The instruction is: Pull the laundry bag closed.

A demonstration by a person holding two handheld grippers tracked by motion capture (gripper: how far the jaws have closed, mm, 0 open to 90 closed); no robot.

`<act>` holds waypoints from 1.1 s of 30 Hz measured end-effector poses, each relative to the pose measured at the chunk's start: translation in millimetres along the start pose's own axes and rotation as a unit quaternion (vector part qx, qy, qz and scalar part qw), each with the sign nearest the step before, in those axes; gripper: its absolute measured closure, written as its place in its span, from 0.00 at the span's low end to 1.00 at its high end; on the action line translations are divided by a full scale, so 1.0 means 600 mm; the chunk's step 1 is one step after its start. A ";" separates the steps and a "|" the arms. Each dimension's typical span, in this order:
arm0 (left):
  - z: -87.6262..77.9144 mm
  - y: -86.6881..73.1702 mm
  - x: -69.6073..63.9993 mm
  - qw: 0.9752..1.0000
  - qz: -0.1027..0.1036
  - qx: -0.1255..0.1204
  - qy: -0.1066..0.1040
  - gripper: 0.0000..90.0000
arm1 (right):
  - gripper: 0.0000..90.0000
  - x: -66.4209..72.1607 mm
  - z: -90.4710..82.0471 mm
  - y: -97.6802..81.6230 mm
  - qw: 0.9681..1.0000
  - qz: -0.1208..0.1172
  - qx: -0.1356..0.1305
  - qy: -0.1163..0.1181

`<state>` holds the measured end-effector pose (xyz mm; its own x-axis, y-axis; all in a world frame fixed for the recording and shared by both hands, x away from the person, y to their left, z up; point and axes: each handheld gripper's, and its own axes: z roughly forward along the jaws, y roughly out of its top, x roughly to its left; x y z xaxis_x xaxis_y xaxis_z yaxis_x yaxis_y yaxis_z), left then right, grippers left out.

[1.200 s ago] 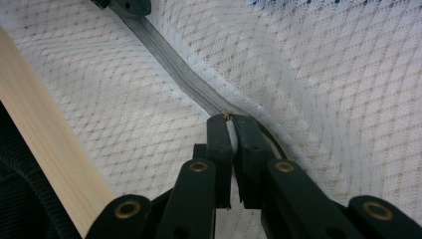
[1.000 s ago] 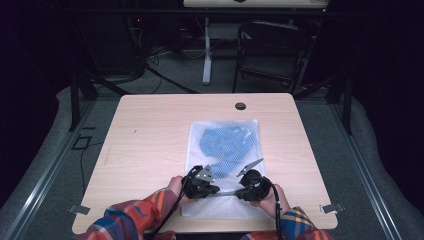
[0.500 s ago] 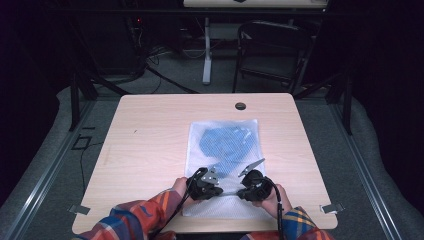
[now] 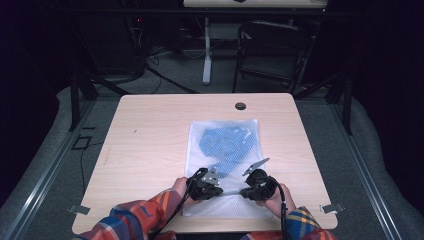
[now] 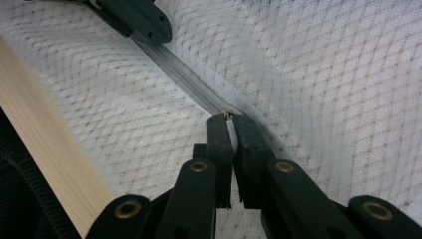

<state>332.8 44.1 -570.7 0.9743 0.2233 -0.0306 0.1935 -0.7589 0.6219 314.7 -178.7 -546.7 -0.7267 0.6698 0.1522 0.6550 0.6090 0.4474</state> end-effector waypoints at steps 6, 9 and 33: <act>0.000 -0.001 0.000 1.000 -0.001 -0.002 0.001 1.00 | 0.97 -0.004 -0.005 -0.004 1.000 0.005 0.000 -0.004; 0.000 0.000 0.000 1.000 0.000 0.000 0.000 1.00 | 0.97 -0.005 -0.006 -0.007 1.000 0.008 -0.003 -0.001; 0.001 -0.005 0.005 1.000 -0.009 -0.017 -0.004 1.00 | 0.97 -0.014 -0.014 -0.019 1.000 0.019 0.003 -0.012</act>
<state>335.4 46.6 -572.9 0.9717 0.2313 -0.0485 0.2069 -0.7338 0.6471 311.7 -194.8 -546.0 -0.6961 0.7026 0.1480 0.6836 0.5854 0.4359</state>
